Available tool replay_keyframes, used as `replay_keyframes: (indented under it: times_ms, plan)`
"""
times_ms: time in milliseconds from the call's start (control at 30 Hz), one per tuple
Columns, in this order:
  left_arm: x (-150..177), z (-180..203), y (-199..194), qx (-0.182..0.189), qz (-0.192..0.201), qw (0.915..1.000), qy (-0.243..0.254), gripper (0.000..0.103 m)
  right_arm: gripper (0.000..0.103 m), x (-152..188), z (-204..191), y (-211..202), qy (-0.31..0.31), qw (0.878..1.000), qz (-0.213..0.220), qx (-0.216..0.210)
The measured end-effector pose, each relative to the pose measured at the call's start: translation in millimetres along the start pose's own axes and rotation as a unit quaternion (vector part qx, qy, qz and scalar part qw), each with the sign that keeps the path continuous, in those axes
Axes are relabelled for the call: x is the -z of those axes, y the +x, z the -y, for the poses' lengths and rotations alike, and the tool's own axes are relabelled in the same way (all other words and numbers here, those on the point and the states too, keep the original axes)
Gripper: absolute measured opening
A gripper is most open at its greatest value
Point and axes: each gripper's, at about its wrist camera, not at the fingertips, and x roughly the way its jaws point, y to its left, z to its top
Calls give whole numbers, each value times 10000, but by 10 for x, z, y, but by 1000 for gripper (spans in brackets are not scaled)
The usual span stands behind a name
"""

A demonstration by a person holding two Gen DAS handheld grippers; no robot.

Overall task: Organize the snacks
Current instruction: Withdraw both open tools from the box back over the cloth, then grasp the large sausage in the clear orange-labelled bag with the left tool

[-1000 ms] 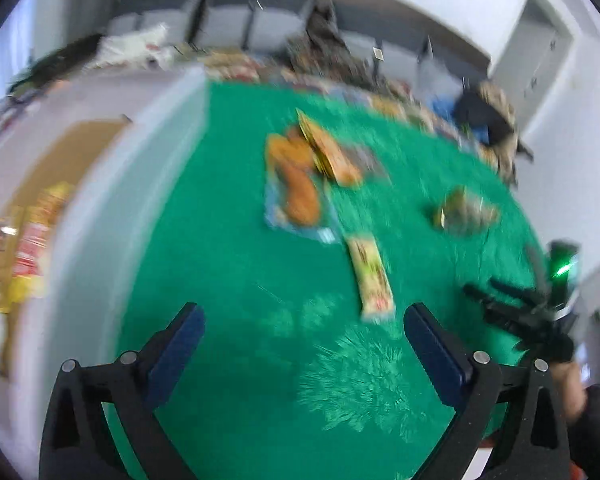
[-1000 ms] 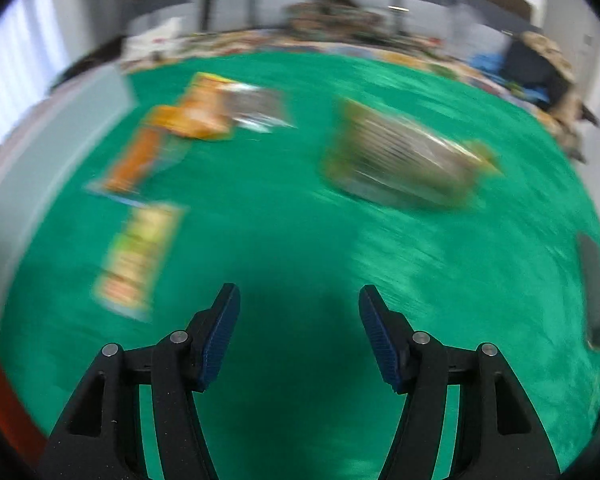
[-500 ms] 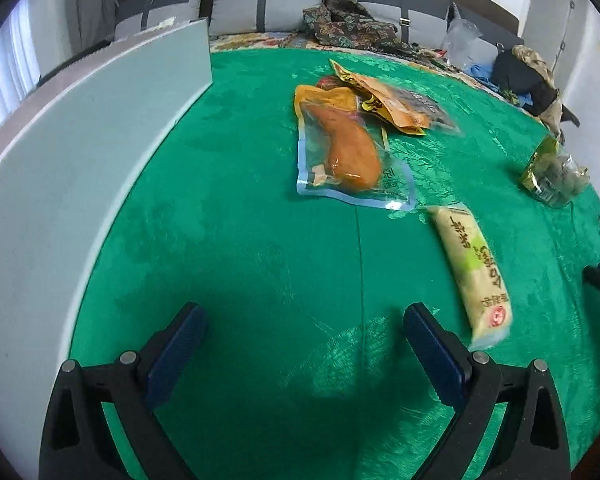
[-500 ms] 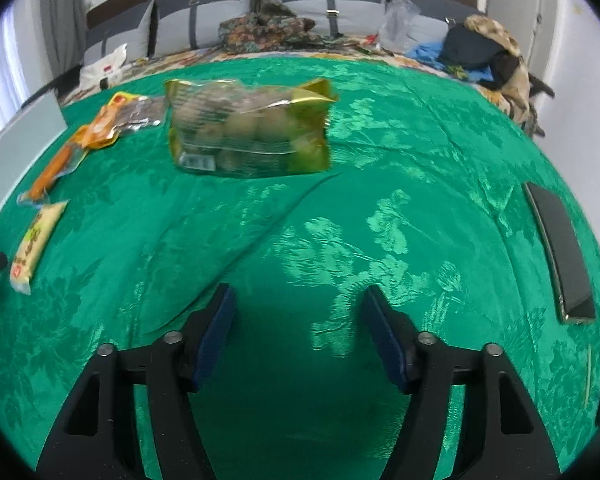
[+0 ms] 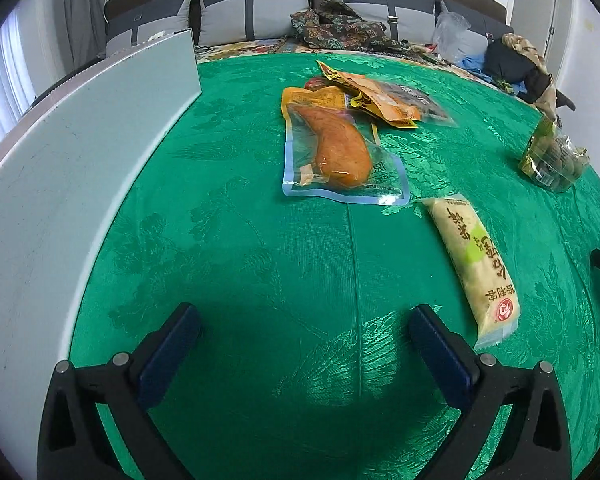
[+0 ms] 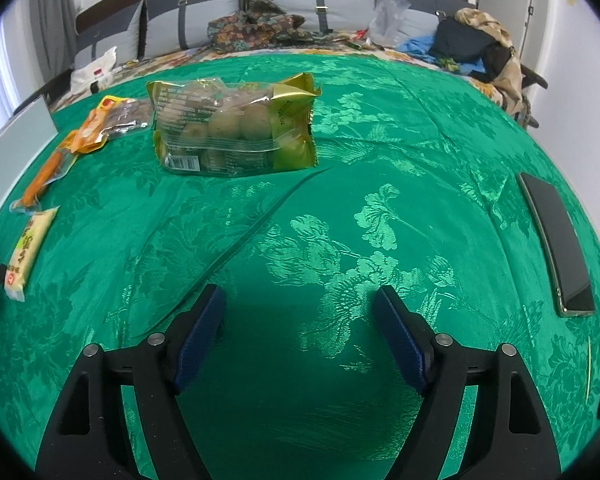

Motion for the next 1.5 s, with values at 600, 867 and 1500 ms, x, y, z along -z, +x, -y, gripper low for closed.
replay_keyframes:
  times_ms: [600, 867, 1500]
  plan:
    - [2, 4, -4, -16, -1, 10000, -2, 103, 81, 1, 1, 6, -1, 10000, -1, 11]
    - [4, 5, -6, -20, -1, 10000, -3, 103, 81, 2, 0, 9, 0, 10000, -1, 14]
    - [-794, 17, -47, 628, -145, 9978, -123, 102, 81, 4, -1, 14, 0, 10000, -1, 18]
